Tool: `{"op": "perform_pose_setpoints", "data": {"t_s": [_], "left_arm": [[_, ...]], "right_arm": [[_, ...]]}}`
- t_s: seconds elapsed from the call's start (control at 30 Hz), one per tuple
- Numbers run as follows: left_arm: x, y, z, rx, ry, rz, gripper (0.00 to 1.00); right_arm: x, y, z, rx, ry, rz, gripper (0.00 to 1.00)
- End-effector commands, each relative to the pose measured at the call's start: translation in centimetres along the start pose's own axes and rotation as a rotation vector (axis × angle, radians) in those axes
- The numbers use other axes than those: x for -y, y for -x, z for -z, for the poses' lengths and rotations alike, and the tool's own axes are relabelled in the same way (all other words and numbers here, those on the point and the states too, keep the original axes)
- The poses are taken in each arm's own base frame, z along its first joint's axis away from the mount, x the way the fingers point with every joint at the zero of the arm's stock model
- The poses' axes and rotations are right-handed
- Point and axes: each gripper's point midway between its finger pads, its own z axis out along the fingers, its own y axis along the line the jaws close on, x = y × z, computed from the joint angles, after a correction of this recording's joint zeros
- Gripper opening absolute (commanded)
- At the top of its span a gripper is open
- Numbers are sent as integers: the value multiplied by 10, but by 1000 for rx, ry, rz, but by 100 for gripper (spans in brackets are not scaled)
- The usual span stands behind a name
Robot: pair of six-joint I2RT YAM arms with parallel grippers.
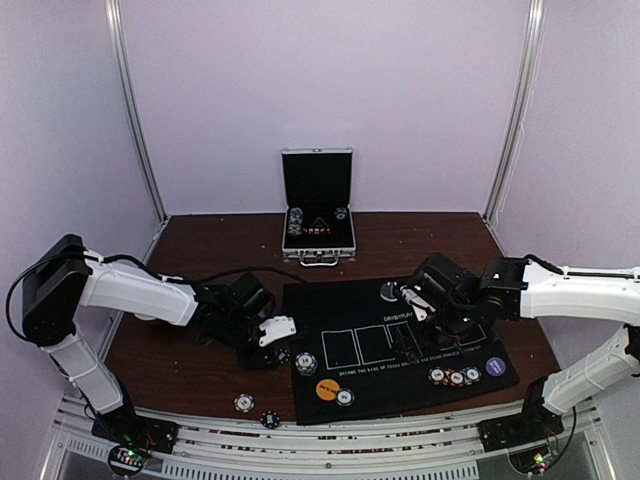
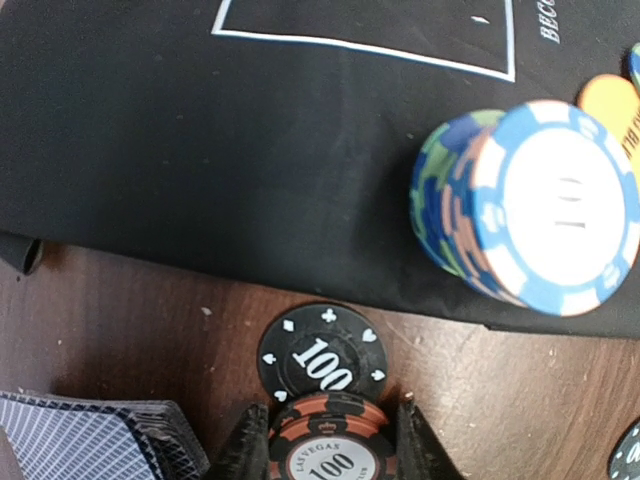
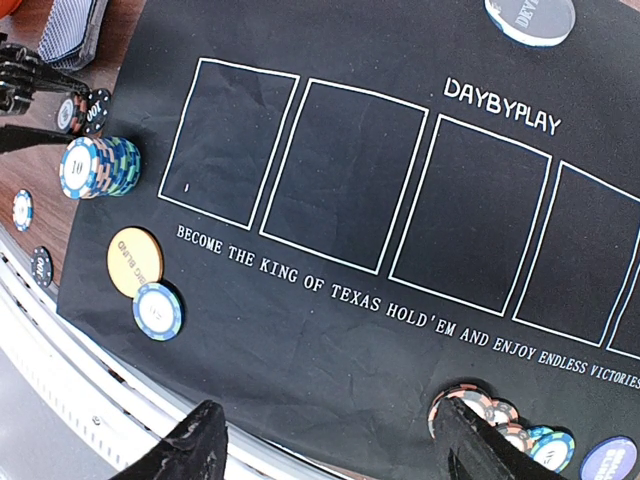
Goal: Distribute texas hold em gaming equipment
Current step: Adjust the poker chips pile.
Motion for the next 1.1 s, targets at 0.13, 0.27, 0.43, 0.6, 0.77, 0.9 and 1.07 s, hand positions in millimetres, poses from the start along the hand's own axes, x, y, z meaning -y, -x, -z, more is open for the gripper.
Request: {"op": "perform_pose_setpoints", "data": {"t_s": [0.13, 0.27, 0.43, 0.6, 0.77, 0.9, 1.07], "left_arm": [[-2, -16, 3, -91, 22, 3, 0], [-4, -9, 16, -87, 23, 1, 0], [-10, 14, 32, -23, 40, -3, 0], [-21, 46, 31, 67, 62, 11, 0], [-27, 53, 12, 45, 65, 33, 0], [-23, 53, 1, 27, 30, 38, 0], [-14, 48, -4, 15, -19, 35, 0]], "right_arm": [[1, 1, 5, 11, 2, 5, 73], [1, 1, 5, 12, 2, 4, 73], [1, 2, 5, 14, 3, 5, 73], [0, 2, 4, 13, 5, 5, 73], [2, 1, 7, 14, 2, 1, 73], [4, 0, 9, 21, -1, 0, 73], [4, -2, 8, 19, 0, -5, 73]]}}
